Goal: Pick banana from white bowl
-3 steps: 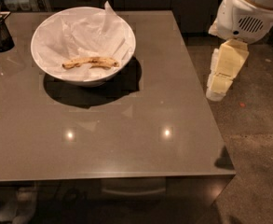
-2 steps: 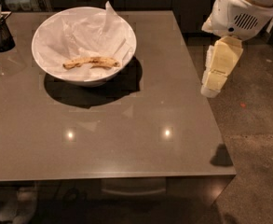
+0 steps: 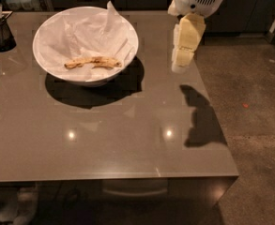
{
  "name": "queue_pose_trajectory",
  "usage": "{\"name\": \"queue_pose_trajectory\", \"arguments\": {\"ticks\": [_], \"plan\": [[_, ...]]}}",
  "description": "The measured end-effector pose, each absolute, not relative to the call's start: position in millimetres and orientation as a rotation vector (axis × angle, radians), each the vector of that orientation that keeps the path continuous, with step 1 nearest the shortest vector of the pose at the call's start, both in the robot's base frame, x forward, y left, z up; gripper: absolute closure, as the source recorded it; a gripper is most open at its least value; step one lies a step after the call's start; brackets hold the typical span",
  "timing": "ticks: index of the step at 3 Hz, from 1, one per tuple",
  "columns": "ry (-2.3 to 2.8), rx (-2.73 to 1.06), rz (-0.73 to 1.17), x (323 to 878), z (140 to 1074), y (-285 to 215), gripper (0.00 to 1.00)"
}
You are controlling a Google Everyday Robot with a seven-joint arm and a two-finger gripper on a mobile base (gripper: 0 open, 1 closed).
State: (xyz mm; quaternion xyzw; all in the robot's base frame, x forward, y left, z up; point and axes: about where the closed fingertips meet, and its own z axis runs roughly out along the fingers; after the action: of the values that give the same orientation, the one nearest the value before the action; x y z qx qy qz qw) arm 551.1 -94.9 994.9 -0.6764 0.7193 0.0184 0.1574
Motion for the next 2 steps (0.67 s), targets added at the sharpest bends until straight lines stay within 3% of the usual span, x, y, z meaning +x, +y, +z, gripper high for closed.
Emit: {"name": "queue_pose_trajectory", "arguments": {"ticks": [2], "plan": [[1.993,-1.897,0.048,566.0,1000.5,-73.9,0.0]]}}
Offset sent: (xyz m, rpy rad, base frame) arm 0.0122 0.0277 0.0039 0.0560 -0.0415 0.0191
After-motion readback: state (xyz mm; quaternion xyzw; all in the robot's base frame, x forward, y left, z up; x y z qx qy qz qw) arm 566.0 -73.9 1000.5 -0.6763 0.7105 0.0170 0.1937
